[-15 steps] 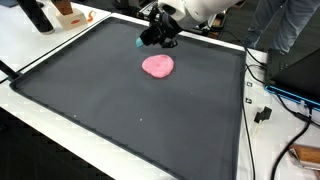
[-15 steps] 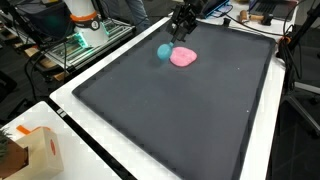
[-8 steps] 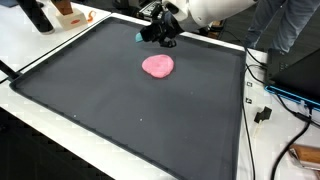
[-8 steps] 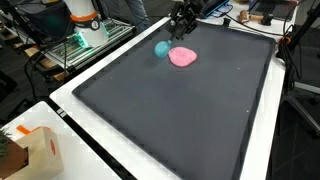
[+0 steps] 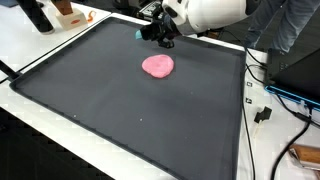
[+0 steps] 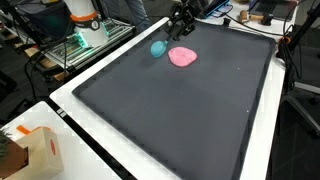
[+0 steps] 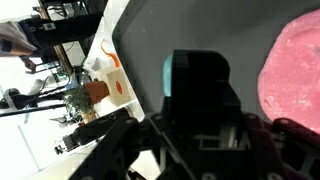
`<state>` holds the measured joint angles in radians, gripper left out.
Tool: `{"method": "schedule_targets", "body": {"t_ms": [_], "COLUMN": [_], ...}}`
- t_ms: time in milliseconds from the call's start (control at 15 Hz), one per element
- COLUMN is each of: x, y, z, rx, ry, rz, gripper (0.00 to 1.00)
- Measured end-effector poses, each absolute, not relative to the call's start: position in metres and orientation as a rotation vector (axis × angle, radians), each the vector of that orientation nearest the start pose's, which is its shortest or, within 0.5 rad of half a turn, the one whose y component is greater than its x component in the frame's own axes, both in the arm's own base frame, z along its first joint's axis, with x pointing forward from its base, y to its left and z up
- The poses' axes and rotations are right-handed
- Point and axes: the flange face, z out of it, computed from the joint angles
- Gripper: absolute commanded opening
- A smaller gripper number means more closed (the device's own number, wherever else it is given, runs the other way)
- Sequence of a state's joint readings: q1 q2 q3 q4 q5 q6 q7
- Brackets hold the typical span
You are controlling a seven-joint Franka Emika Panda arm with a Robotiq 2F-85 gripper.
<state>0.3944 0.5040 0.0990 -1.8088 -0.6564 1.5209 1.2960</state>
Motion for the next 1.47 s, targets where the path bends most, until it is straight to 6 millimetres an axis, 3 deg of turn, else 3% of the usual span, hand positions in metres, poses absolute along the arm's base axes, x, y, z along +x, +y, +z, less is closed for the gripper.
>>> {"method": "schedule_targets", "body": {"t_ms": [467, 1467], "x": [0.528, 0.53], "y": [0.205, 0.217], "z": [0.242, 0.25], "rx": [2.073, 2.11], "ry": [-0.588, -0.423], "rz": [-0.023, -0.005], "gripper": [0.25, 0.25]}}
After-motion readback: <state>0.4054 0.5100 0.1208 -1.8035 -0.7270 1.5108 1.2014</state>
